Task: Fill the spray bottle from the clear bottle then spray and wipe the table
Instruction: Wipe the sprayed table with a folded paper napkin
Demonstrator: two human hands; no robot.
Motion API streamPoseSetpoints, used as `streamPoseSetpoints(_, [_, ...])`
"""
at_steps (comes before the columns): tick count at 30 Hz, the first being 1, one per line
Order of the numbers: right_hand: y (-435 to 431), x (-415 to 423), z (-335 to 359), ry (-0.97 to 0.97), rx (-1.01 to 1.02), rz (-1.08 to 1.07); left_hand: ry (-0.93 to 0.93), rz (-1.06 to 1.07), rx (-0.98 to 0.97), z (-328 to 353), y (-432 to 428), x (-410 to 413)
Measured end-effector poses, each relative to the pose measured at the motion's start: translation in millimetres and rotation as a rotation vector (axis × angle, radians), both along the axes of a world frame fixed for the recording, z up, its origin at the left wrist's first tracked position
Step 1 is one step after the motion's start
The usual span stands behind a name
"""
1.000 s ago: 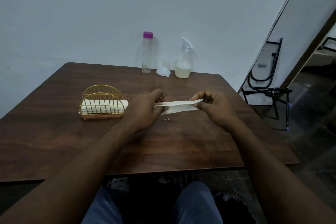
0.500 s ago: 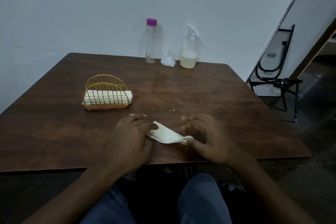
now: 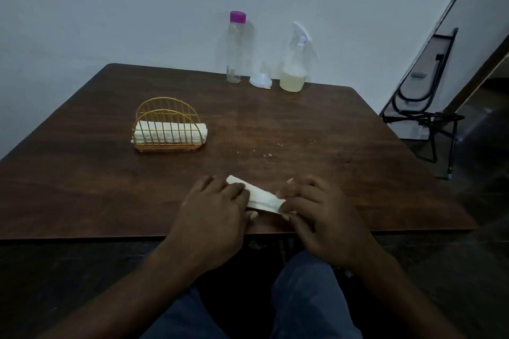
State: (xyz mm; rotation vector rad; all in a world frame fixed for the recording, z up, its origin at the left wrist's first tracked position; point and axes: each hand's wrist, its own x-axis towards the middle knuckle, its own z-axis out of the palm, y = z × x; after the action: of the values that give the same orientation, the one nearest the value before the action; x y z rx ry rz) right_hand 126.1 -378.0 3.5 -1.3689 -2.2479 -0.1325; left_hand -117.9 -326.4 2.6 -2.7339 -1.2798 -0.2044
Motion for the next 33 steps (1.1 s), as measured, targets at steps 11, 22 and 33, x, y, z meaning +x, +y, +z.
streamPoseSetpoints(11, [-25.6, -74.6, -8.4, -0.032, -0.217, -0.142, 0.106, 0.031, -0.084, 4.5, -22.6, -15.6])
streamPoseSetpoints(22, [0.5, -77.6, -12.6, -0.224, -0.448, -0.187, 0.112, 0.092, -0.056, 3.2, 4.7, -1.1])
streamPoseSetpoints(33, [44.8, -87.9, -11.3, -0.197, -0.472, -0.210, 0.105, 0.163, -0.027, 5.2, 46.5, -0.6])
